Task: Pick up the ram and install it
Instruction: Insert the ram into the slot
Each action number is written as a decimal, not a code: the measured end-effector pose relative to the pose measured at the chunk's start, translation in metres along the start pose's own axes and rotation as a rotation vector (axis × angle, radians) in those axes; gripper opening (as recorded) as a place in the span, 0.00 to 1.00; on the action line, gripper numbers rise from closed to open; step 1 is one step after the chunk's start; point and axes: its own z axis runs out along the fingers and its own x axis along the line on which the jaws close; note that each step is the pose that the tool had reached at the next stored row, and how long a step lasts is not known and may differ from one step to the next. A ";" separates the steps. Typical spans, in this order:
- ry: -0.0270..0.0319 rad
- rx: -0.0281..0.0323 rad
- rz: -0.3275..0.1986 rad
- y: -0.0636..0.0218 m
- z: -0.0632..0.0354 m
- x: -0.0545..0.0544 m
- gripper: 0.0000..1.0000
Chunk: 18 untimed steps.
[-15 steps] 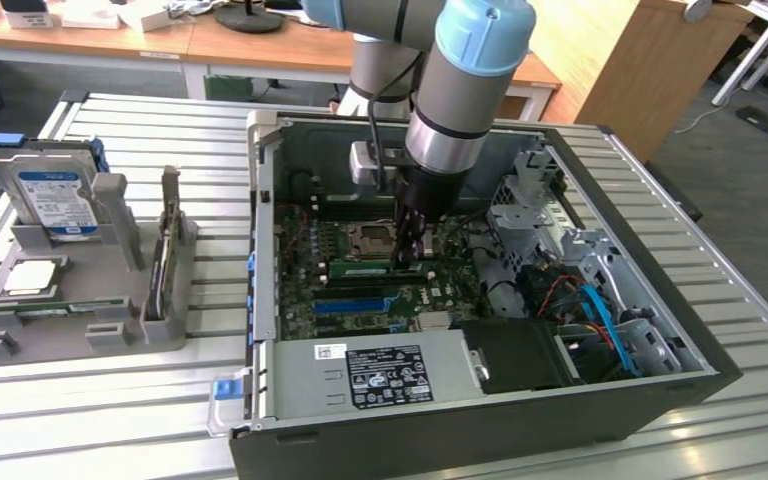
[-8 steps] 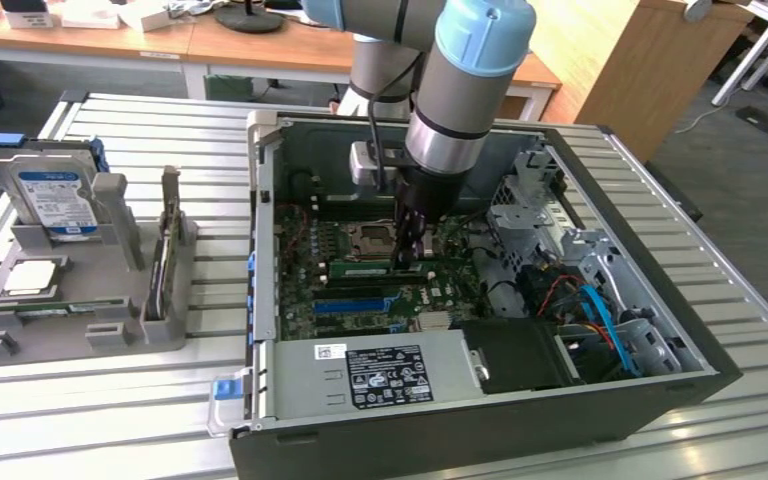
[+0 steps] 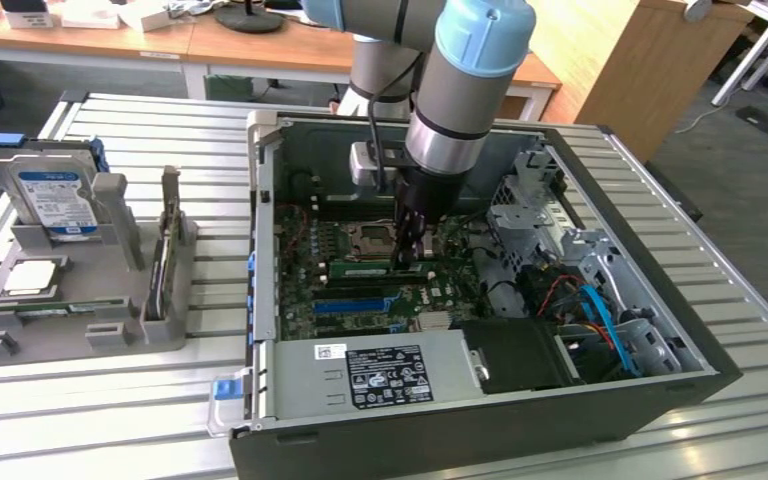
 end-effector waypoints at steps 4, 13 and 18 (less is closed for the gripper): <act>-0.0001 0.0000 0.000 0.0000 0.0003 0.000 0.12; -0.0002 0.0000 0.000 0.0000 0.0001 0.000 0.12; 0.0000 0.0000 0.000 0.0000 -0.0009 0.000 0.12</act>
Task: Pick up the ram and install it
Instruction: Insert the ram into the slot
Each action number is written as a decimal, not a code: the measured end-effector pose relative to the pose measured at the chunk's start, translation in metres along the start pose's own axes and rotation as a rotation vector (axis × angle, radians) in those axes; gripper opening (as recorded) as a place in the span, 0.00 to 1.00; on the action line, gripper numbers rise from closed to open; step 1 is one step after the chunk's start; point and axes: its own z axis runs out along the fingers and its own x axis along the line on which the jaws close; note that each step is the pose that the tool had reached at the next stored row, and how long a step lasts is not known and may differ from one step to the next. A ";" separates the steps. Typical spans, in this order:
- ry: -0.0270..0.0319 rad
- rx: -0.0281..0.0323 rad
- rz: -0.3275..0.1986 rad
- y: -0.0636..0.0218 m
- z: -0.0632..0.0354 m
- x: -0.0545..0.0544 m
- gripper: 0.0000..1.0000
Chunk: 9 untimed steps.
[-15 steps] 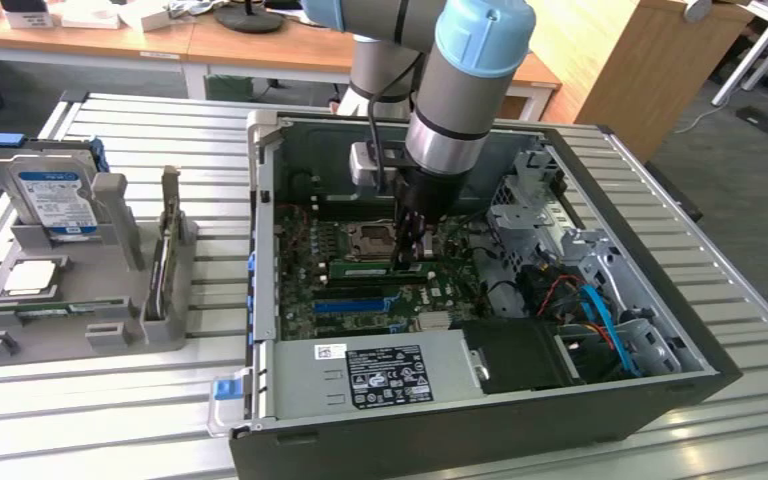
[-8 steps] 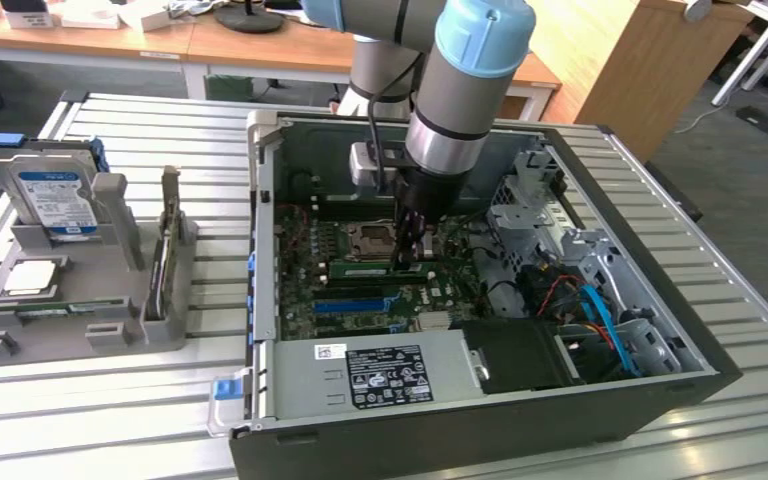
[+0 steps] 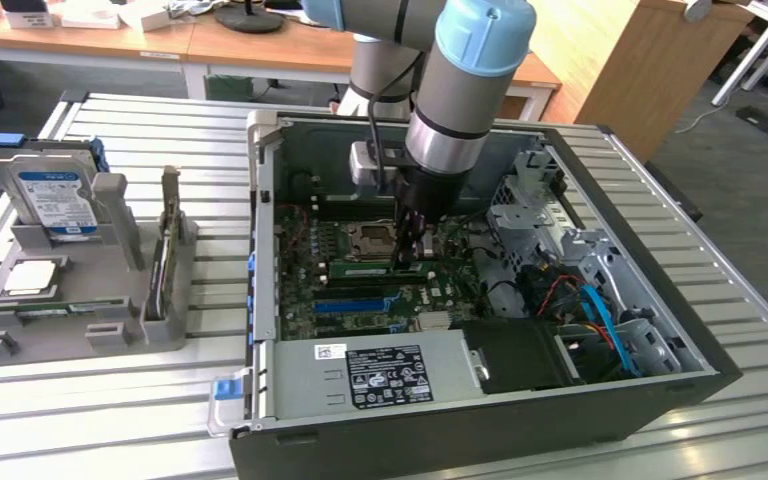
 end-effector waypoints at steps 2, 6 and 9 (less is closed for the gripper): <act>0.0002 -0.0001 0.000 0.0000 0.0003 0.000 0.12; 0.0000 0.0000 0.000 0.0000 0.0010 0.000 0.12; 0.0000 0.0000 0.000 0.0000 0.0012 0.000 0.12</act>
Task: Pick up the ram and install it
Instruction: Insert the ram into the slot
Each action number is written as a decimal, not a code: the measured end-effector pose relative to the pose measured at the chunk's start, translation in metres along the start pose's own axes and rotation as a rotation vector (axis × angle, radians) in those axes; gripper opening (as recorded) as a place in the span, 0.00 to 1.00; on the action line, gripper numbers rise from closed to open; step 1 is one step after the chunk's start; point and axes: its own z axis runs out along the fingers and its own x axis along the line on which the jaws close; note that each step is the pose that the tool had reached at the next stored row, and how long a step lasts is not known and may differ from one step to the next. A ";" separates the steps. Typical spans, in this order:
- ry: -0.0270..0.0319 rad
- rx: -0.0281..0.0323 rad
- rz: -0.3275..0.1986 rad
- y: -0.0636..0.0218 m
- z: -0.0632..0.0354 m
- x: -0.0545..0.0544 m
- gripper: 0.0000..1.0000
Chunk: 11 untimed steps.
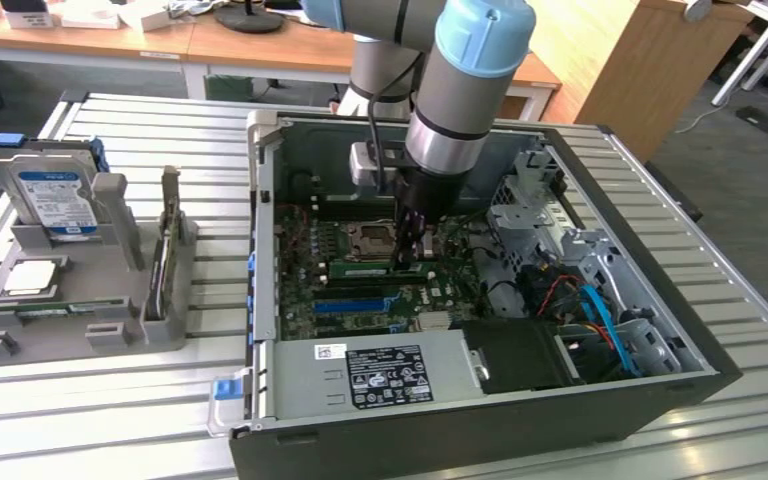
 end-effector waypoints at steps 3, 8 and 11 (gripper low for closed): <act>0.0000 0.0000 0.000 0.0000 0.0000 0.000 0.12; 0.0000 0.0000 -0.003 0.0000 0.0000 0.000 0.12; 0.0002 0.0000 -0.007 0.0000 0.0000 0.000 0.12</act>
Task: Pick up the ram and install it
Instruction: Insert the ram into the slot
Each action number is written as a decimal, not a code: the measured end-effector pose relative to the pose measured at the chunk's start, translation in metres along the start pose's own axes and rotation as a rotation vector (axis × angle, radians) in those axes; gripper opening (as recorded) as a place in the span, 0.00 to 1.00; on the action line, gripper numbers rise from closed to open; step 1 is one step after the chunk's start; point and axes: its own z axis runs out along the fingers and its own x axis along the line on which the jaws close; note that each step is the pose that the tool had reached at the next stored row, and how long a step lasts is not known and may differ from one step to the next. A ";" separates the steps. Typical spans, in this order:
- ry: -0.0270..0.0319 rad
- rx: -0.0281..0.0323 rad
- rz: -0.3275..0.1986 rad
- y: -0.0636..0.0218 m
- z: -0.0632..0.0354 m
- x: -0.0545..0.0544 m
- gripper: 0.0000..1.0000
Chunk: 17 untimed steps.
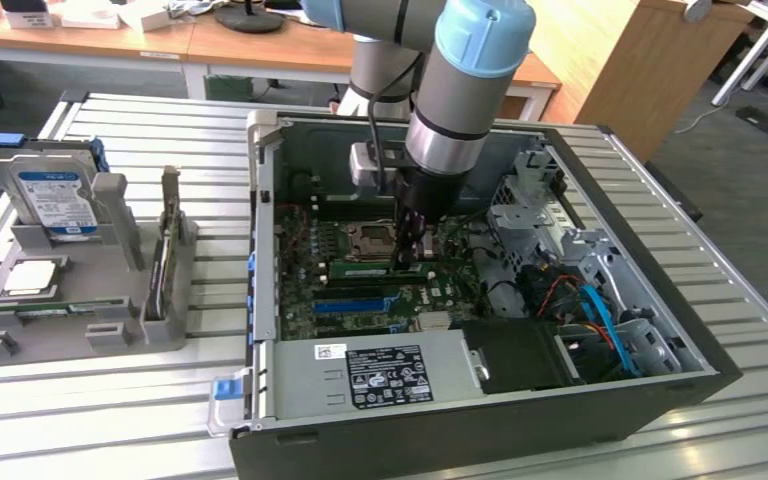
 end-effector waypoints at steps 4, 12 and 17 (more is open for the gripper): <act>0.0002 -0.0001 -0.006 0.0000 0.0000 0.000 0.12; 0.0001 -0.0001 -0.008 0.0000 0.0007 0.000 0.12; 0.0004 -0.0002 -0.008 -0.0001 0.0019 0.000 0.12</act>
